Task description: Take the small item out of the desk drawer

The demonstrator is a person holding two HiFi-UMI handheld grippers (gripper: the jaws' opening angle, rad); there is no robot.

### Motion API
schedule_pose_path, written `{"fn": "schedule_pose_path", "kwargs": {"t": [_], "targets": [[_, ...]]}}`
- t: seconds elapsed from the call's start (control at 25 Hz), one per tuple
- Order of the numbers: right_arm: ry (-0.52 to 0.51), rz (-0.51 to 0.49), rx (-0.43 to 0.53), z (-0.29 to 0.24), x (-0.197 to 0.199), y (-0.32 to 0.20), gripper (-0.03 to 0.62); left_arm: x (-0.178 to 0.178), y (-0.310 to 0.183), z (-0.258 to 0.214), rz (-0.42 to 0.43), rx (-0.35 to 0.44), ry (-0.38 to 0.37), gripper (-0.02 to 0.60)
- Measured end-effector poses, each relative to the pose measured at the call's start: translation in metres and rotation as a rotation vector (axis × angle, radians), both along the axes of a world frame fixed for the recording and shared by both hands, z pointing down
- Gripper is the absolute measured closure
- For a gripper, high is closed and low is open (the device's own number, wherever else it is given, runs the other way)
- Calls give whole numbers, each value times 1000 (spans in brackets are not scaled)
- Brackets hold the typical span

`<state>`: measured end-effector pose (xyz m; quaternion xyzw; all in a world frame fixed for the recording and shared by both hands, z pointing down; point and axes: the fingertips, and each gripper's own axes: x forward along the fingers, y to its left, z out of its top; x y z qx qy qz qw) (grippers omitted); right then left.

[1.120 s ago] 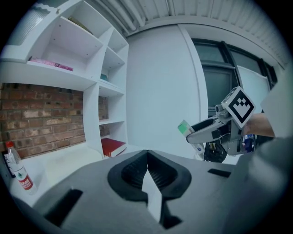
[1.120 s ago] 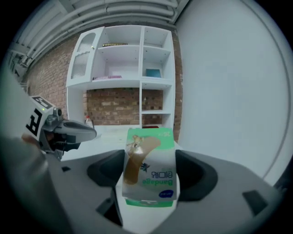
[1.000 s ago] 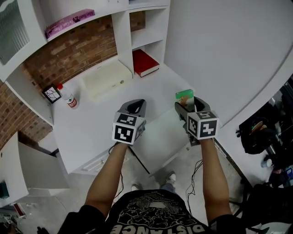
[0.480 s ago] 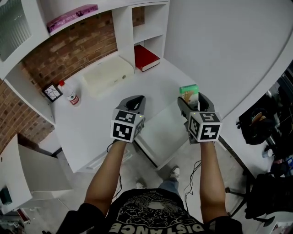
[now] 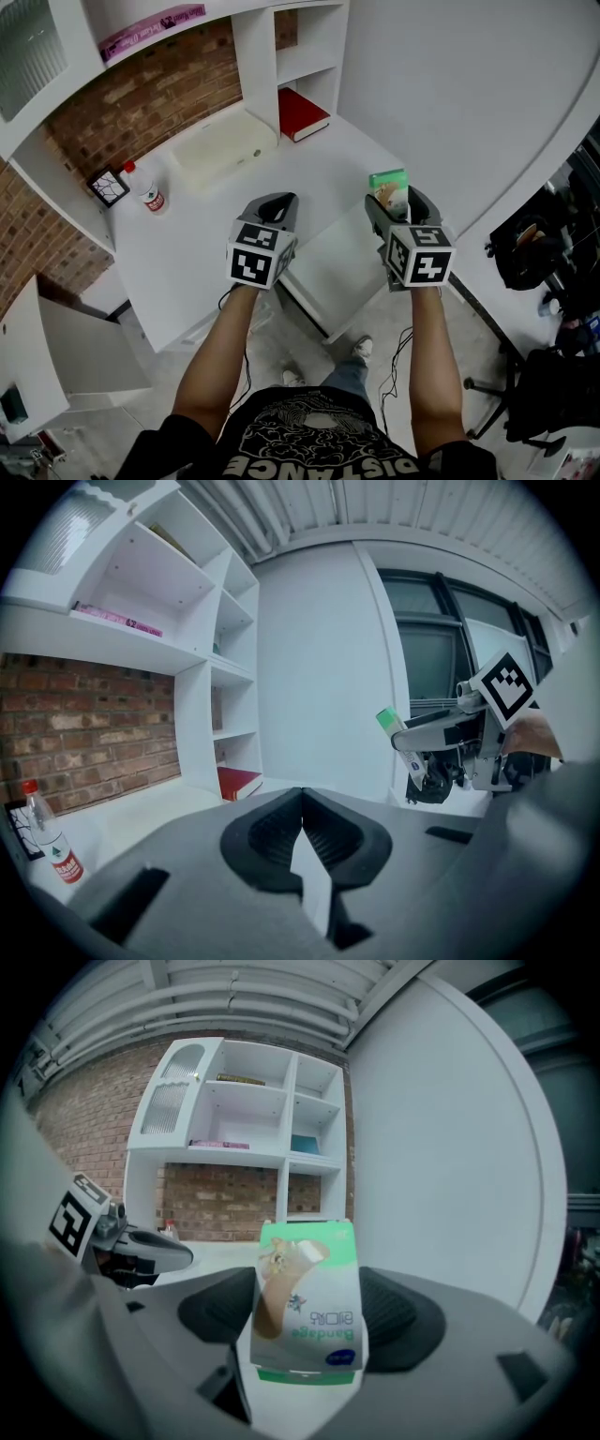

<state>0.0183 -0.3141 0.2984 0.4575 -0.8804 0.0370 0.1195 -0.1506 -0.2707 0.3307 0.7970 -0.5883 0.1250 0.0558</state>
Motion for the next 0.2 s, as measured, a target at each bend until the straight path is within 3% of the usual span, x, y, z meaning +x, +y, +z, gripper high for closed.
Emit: {"fn": "schedule_pose_path", "kwargs": {"t": [0.2], "targets": [[-2,3,5,-1,0,1,247,-1,1,1,1,0,-6,574]]}}
